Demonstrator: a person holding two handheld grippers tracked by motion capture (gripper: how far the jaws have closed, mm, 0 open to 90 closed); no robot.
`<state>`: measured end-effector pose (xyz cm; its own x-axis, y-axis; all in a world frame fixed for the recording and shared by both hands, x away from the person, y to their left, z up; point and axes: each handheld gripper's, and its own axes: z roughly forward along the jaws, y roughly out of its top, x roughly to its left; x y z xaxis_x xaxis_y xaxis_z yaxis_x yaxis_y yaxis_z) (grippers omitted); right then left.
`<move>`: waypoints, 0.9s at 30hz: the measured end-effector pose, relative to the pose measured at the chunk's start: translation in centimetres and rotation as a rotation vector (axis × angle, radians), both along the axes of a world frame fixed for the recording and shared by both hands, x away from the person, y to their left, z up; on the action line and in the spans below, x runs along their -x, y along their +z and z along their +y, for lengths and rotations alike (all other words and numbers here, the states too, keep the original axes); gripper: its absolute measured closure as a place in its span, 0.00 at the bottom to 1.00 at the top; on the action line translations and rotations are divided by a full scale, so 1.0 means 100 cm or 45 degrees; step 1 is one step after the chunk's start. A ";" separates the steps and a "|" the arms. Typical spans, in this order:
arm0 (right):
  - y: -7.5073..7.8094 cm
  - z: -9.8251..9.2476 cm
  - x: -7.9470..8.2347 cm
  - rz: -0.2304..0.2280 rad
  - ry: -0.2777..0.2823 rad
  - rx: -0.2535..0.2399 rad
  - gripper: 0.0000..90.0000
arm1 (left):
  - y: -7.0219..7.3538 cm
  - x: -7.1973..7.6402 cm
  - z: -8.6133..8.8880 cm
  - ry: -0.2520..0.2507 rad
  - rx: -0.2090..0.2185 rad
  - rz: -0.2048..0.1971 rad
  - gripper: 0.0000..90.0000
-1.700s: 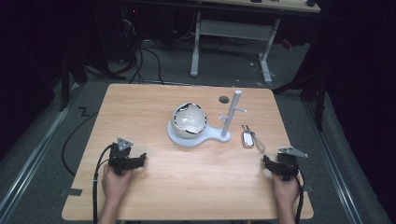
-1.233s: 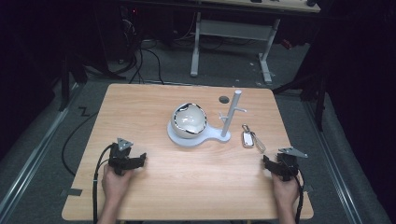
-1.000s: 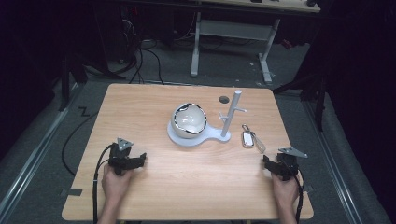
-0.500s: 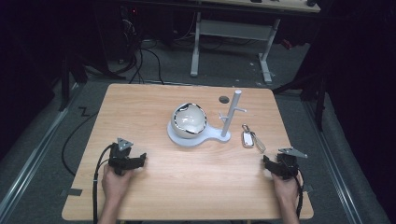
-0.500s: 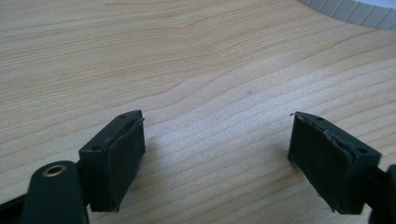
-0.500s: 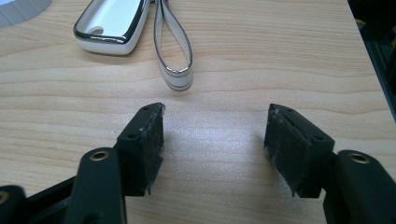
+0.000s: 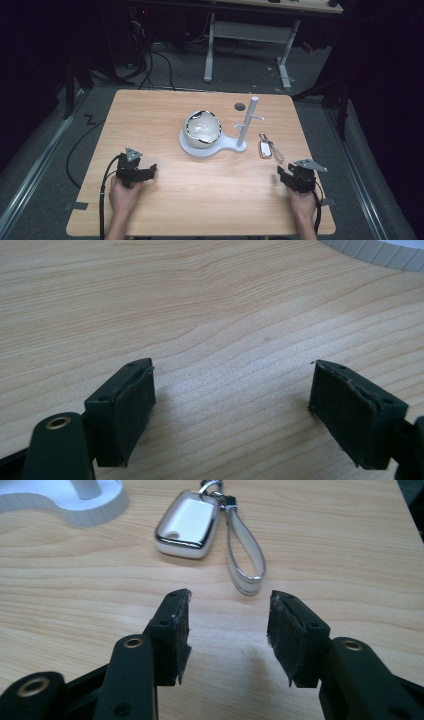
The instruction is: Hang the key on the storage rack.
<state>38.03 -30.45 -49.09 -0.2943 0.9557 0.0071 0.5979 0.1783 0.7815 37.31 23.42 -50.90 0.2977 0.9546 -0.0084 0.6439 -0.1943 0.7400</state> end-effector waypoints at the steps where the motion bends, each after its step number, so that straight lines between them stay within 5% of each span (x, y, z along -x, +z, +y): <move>1: 0.001 0.002 0.000 -0.005 0.009 0.002 0.58 | 0.000 0.000 0.000 0.000 0.000 0.000 0.21; 13: 0.009 0.024 -0.011 -0.023 0.072 -0.025 0.58 | 0.000 0.000 0.000 0.000 0.001 0.000 0.21; 27: 0.008 0.048 -0.035 0.005 0.105 0.019 0.52 | 0.000 0.000 0.000 -0.009 -0.001 0.001 0.20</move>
